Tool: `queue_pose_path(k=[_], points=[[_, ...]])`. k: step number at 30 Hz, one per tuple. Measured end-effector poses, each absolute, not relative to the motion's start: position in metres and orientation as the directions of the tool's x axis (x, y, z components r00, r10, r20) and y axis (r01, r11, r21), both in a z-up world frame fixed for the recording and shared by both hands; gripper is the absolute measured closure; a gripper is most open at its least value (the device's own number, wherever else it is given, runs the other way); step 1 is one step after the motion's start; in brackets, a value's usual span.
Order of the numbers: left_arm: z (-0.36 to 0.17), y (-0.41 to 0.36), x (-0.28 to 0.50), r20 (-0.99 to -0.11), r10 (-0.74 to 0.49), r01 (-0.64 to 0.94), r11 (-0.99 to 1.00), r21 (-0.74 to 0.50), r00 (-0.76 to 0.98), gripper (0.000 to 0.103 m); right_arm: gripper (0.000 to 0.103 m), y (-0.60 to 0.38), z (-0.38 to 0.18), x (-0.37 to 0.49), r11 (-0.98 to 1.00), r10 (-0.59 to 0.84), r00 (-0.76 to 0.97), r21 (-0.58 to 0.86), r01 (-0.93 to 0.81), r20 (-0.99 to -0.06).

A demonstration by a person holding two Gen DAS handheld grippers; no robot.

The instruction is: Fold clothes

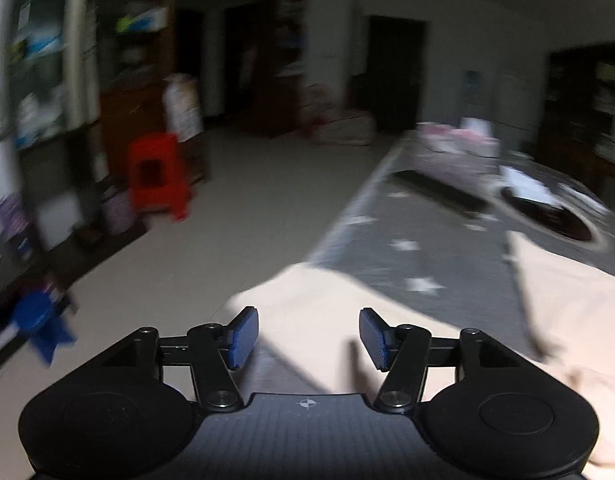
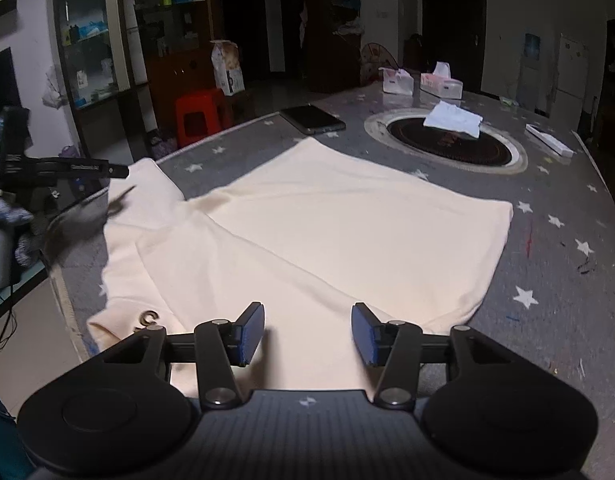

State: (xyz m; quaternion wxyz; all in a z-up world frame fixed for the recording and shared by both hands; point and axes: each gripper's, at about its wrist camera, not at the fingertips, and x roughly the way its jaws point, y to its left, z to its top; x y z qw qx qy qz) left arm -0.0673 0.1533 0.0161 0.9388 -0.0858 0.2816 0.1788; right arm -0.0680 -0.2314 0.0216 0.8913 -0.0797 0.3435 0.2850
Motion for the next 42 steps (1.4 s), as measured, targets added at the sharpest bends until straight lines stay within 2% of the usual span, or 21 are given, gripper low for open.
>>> queue_pose_path(k=[4, 7, 9, 11, 12, 16, 21, 26, 32, 36, 42], points=[[0.005, 0.181, -0.058, -0.612, 0.286, -0.446, 0.886, -0.124, 0.738, 0.039, 0.052, -0.232, 0.026, -0.072, 0.823, 0.460, 0.607, 0.053, -0.566, -0.648], [-0.001, 0.198, -0.056, -0.619, 0.212, -0.433, 0.871, -0.231, 0.757, 0.039, 0.051, -0.232, 0.029, -0.076, 0.825, 0.461, 0.613, 0.054, -0.563, -0.642], [-0.002, 0.207, -0.056, -0.623, 0.163, -0.427, 0.852, -0.301, 0.765, 0.042, 0.050, -0.234, 0.030, -0.077, 0.827, 0.460, 0.618, 0.054, -0.560, -0.638], [-0.002, 0.215, -0.060, -0.616, 0.145, -0.432, 0.832, -0.347, 0.775, 0.053, 0.050, -0.235, 0.031, -0.078, 0.831, 0.458, 0.623, 0.056, -0.554, -0.634], [-0.002, 0.218, -0.062, -0.608, 0.146, -0.437, 0.822, -0.364, 0.780, 0.066, 0.050, -0.236, 0.032, -0.078, 0.833, 0.457, 0.626, 0.057, -0.550, -0.632], [0.003, 0.222, -0.069, -0.575, 0.162, -0.443, 0.807, -0.390, 0.802, 0.097, 0.050, -0.239, 0.032, -0.079, 0.840, 0.454, 0.633, 0.064, -0.539, -0.627], [0.028, 0.200, -0.075, -0.475, 0.129, -0.349, 0.842, -0.412, 0.871, 0.099, 0.050, -0.244, 0.032, -0.081, 0.848, 0.455, 0.643, 0.080, -0.524, -0.616], [0.063, 0.153, -0.078, -0.377, -0.047, -0.137, 0.884, -0.446, 0.925, 0.099, 0.050, -0.253, 0.033, -0.081, 0.859, 0.449, 0.658, 0.091, -0.503, -0.604], [0.095, 0.068, -0.073, -0.278, -0.338, 0.186, 0.870, -0.457, 0.899, 0.099, 0.050, -0.269, 0.033, -0.083, 0.877, 0.436, 0.684, 0.105, -0.469, -0.585], [0.088, 0.014, -0.068, -0.281, -0.520, 0.366, 0.813, -0.453, 0.807, 0.099, 0.050, -0.285, 0.033, -0.087, 0.895, 0.415, 0.706, 0.118, -0.431, -0.574], [0.049, -0.035, -0.065, -0.404, -0.654, 0.448, 0.744, -0.496, 0.640, 0.098, 0.050, -0.308, 0.031, -0.093, 0.921, 0.374, 0.727, 0.138, -0.364, -0.575]])
